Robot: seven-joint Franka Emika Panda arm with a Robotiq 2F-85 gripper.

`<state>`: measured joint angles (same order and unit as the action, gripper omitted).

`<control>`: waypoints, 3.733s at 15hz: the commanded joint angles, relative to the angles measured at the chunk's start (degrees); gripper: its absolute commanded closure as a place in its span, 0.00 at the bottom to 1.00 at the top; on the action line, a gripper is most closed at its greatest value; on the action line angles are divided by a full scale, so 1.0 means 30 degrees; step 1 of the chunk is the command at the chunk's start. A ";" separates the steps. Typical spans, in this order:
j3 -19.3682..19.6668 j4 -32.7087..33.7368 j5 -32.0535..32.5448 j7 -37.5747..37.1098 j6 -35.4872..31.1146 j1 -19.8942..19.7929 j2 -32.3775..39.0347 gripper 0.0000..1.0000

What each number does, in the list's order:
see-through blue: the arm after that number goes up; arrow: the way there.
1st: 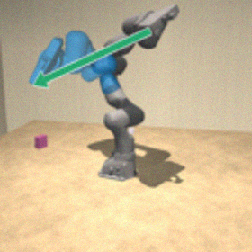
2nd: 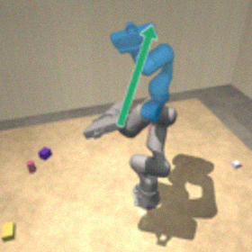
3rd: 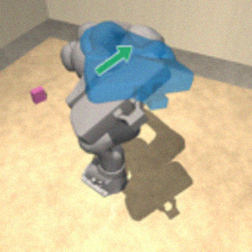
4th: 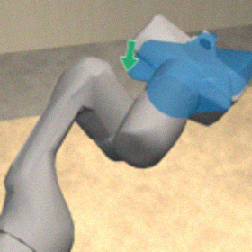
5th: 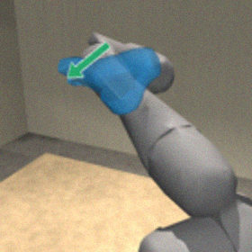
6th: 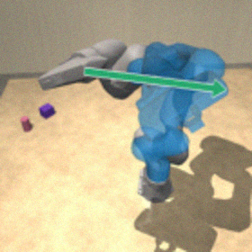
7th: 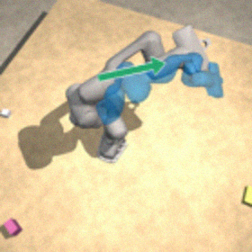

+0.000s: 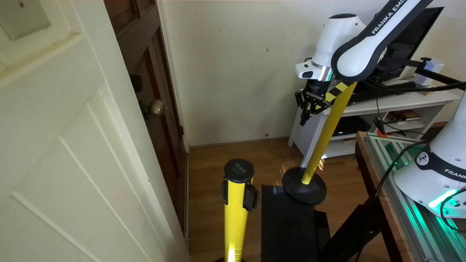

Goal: Move the striped tape to the right

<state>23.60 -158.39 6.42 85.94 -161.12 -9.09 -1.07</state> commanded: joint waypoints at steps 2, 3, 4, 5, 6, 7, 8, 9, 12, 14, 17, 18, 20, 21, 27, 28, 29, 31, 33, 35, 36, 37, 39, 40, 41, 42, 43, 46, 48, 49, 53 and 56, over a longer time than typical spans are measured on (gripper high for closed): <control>0.0052 0.0001 -0.0378 0.1065 0.0775 -0.2334 -0.0118 0.95; 0.0282 0.0002 -0.0852 0.1793 0.0857 -0.2831 -0.0092 0.95; 0.0988 0.0002 -0.1683 0.2714 0.1098 -0.2726 -0.0115 0.95; 0.1314 0.0079 -0.2604 0.3602 0.1388 -0.3129 -0.0123 0.95; 0.1708 0.0142 -0.3478 0.4531 0.1571 -0.3378 -0.0189 0.95; 0.2123 0.0328 -0.3941 0.5085 0.1807 -0.3679 -0.0150 0.95; 0.2506 0.0561 -0.4171 0.5589 0.1972 -0.3975 -0.0098 0.95; 0.2868 0.0769 -0.4056 0.5852 0.1937 -0.4258 0.0010 0.95; 0.3884 0.1515 -0.4394 0.6539 0.2200 -0.5026 -0.0276 0.95; 0.4310 0.2046 -0.4041 0.6392 0.2049 -0.5345 -0.0279 0.95; 0.4678 0.2791 -0.3612 0.6058 0.1730 -0.5611 -0.0184 0.95; 0.4736 0.3065 -0.3554 0.6034 0.1643 -0.5636 -0.0022 0.95; 0.4858 0.3456 -0.3650 0.6322 0.1644 -0.5683 0.0197 0.95; 0.4936 0.3539 -0.3739 0.6573 0.1612 -0.5758 0.0275 0.95; 0.5850 0.3745 -0.4243 0.8348 0.1621 -0.6326 0.1193 0.95; 0.6005 0.3758 -0.4733 0.8733 0.1764 -0.6496 0.1246 0.95; 0.6098 0.3813 -0.5373 0.9076 0.2078 -0.6666 0.1246 0.95; 0.6283 0.3893 -0.6364 0.9667 0.2365 -0.6986 0.1265 0.95; 0.6395 0.3978 -0.7140 0.9946 0.2566 -0.7209 0.1205 0.95; 0.6559 0.4103 -0.7497 1.0071 0.2686 -0.7411 0.1149 0.95; 0.6637 0.4189 -0.7684 1.0116 0.2823 -0.7552 0.1083 0.95; 0.6724 0.4241 -0.7688 1.0083 0.2807 -0.7648 0.1058 0.95; 0.6799 0.4308 -0.7452 0.9707 0.2695 -0.7685 0.1109 0.56; 0.6735 0.4237 -0.7302 0.9604 0.2672 -0.7610 0.1048 0.55; 0.6639 0.4123 -0.7106 0.9454 0.2596 -0.7506 0.0987 0.50; 0.6504 0.3932 -0.6884 0.9329 0.2394 -0.7344 0.0892 0.42; 0.6349 0.3795 -0.6770 0.9332 0.2365 -0.7219 0.0769 0.36; 0.5791 0.3169 -0.6215 0.9055 0.2353 -0.6617 0.0248 0.14; 0.5344 0.2702 -0.6146 0.9310 0.3424 -0.6153 -0.0568 0.00; 0.4896 0.2530 -0.6046 0.9157 0.4154 -0.6197 -0.0947 0.00; 0.3772 0.1746 -0.5984 0.8420 0.8517 -0.5630 -0.2925 0.00; 0.2705 0.1709 -0.7197 0.5228 1.2348 -0.5112 -0.4214 0.00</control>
<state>33.95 -151.37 -13.46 109.25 -131.70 -25.55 -7.57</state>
